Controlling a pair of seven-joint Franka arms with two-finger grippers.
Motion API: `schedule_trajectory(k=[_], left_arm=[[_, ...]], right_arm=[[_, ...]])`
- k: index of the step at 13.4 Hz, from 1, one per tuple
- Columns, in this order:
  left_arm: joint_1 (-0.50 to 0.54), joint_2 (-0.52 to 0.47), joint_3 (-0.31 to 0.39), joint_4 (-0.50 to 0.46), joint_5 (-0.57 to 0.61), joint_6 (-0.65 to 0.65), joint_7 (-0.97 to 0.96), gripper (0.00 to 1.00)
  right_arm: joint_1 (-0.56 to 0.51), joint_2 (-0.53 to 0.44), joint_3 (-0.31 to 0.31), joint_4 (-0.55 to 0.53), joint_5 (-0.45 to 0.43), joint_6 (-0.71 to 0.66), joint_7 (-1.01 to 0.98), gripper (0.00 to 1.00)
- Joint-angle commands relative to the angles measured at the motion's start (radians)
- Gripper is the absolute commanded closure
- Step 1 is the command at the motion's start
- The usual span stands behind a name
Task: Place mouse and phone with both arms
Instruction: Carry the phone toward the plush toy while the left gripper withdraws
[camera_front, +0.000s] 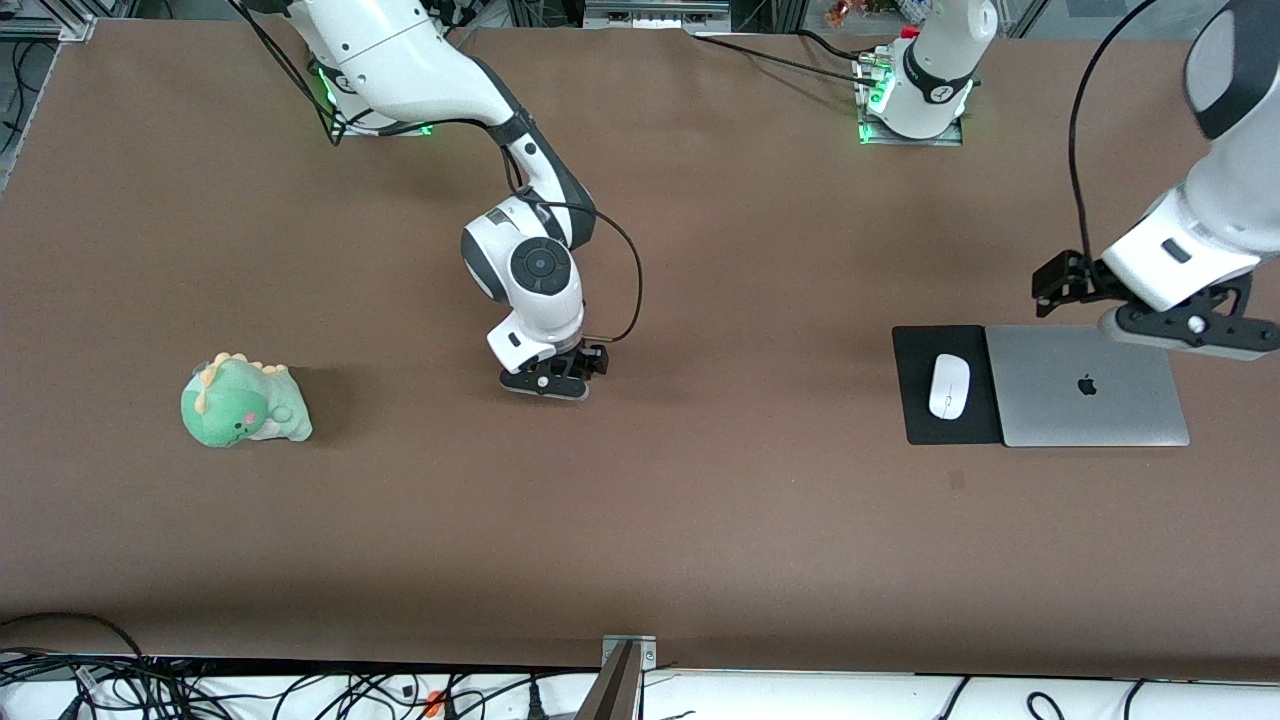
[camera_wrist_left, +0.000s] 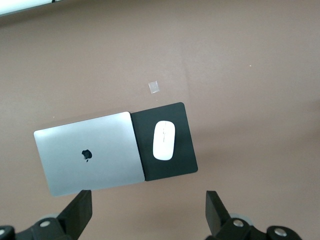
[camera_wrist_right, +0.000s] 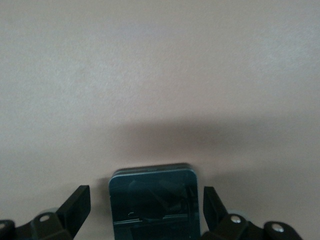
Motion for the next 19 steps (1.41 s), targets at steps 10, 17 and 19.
schedule_trajectory(k=[10,17,19], left_arm=[[-0.191,-0.165,0.263,-0.182,-0.097,-0.009,-0.068,0.0],[-0.199,-0.158,0.263,-0.159,-0.097,-0.014,-0.114,0.0],[-0.196,-0.149,0.263,-0.119,-0.097,-0.018,-0.112,0.0]], right_arm=[[0.017,-0.002,-0.012,-0.082,-0.062,0.11,-0.002,0.23],[-0.057,-0.014,-0.009,0.067,-0.045,-0.162,-0.223,0.74],[-0.12,-0.028,-0.006,0.081,-0.019,-0.2,-0.355,0.76]])
